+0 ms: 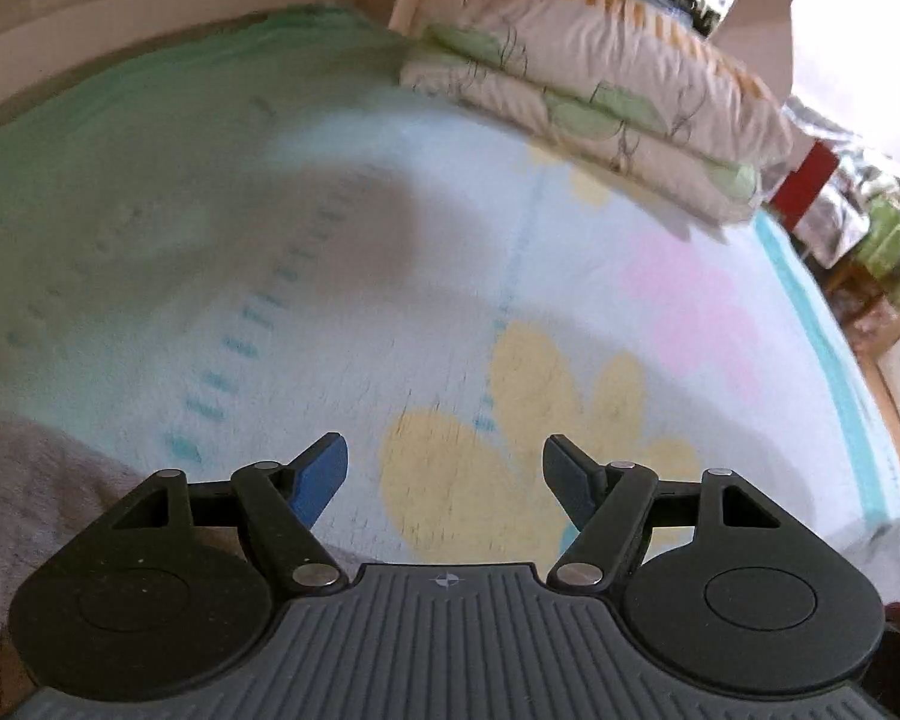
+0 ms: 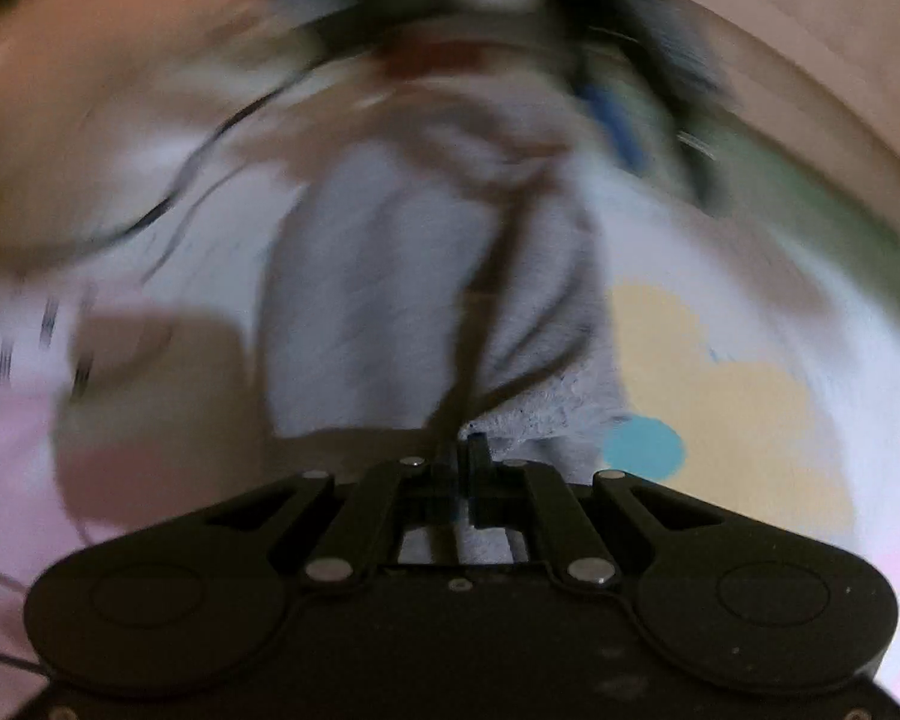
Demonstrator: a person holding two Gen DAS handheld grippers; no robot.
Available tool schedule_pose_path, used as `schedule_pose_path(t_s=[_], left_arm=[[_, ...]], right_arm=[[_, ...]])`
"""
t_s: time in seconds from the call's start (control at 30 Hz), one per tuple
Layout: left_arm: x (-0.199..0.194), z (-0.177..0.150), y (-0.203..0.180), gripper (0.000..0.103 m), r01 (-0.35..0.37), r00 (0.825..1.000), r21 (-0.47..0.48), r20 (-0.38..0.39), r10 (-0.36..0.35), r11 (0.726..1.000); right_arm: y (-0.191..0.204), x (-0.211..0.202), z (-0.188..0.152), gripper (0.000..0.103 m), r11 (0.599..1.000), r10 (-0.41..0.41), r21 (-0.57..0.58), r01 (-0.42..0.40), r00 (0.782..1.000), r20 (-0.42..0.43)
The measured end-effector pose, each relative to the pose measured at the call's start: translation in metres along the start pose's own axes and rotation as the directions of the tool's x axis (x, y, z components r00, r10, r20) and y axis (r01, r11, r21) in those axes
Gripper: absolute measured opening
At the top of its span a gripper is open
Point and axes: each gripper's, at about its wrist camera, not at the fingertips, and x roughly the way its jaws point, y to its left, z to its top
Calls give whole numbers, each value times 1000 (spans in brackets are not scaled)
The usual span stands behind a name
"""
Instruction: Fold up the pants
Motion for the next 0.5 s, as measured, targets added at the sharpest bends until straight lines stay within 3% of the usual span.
schedule_pose_path(t_s=[0.1,0.17,0.37,0.43,0.5], left_arm=[[-3,-19,3,71,-21,998,16,-57,21,1000],[-11,-30,1,71,-33,999,61,-35,36,998],[-21,-47,-10,71,-52,999,178,-2,54,983],[-22,-48,-9,71,-52,999,173,9,51,984],[-20,-46,-9,71,-47,999,157,15,45,987]], right_arm=[[19,3,-3,5,995,-14,-96,12,1000,-13],[14,2,-4,5,998,-7,-58,5,1000,-20],[-33,-9,-3,12,977,38,208,-39,999,9],[-53,-18,-2,31,938,44,343,-55,998,38],[-66,-14,3,38,880,61,466,-86,996,67]])
